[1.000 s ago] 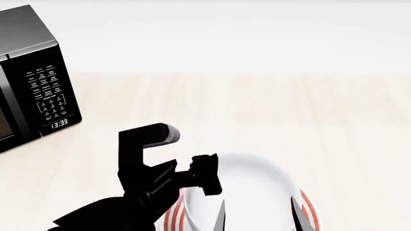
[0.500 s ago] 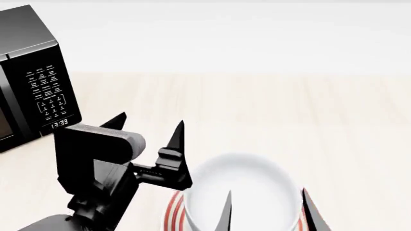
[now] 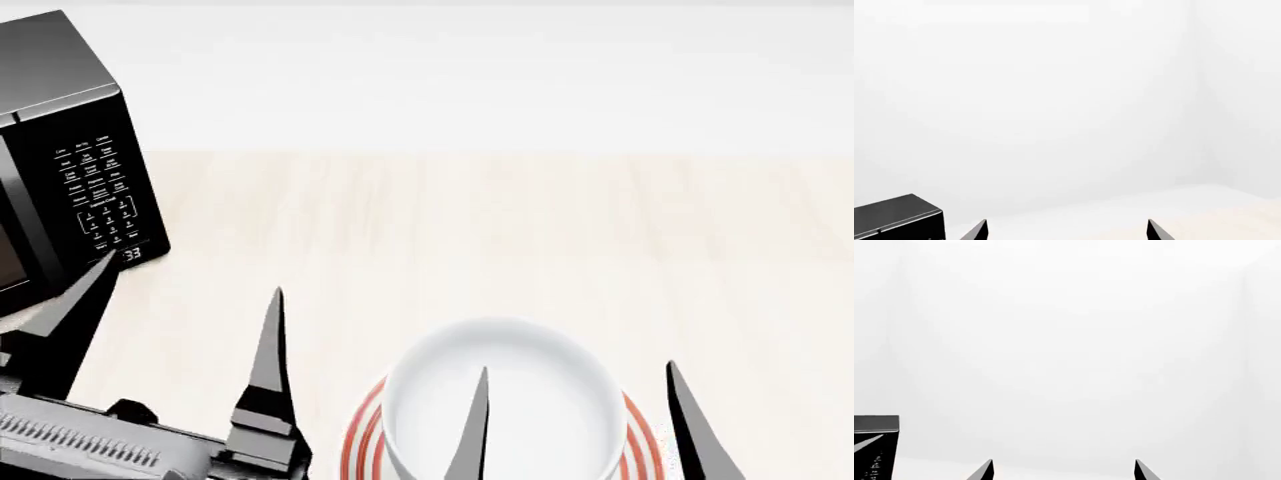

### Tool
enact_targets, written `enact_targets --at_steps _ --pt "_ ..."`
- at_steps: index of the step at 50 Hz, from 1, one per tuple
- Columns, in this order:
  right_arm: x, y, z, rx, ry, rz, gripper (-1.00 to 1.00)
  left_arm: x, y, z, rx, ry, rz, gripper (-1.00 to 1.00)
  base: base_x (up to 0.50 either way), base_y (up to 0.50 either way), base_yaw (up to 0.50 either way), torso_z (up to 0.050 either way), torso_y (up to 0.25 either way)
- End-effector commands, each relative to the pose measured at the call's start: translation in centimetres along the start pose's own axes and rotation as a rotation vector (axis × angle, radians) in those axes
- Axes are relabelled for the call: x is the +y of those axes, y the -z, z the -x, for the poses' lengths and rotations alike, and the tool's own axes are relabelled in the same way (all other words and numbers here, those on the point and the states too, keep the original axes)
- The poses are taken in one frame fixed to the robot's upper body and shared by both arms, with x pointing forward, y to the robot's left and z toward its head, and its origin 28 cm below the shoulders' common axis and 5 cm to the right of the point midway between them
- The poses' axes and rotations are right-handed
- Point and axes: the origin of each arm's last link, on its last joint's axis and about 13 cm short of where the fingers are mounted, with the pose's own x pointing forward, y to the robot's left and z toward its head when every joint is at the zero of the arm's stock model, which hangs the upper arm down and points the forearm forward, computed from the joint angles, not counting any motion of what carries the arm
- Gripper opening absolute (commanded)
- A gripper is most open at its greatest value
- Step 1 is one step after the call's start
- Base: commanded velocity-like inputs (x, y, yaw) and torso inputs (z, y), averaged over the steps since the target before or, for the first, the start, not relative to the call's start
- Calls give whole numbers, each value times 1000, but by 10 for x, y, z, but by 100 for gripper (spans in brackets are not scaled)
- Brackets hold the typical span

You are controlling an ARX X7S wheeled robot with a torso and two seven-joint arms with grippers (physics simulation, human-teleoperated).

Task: Pick up the white bowl and put it on the plate.

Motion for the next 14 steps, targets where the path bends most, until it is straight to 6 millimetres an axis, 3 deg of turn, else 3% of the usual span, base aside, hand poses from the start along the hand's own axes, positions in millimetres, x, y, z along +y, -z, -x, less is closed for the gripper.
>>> enact_targets --at_steps 1,14 --pt "-1 -15 -1 -67 -5 7 100 1 -11 26 -92 -53 -46 100 0 0 0 0 0" --pt "4 -22 -1 -86 -27 -10 100 2 -16 37 -116 -81 -49 100 0 0 0 0 0"
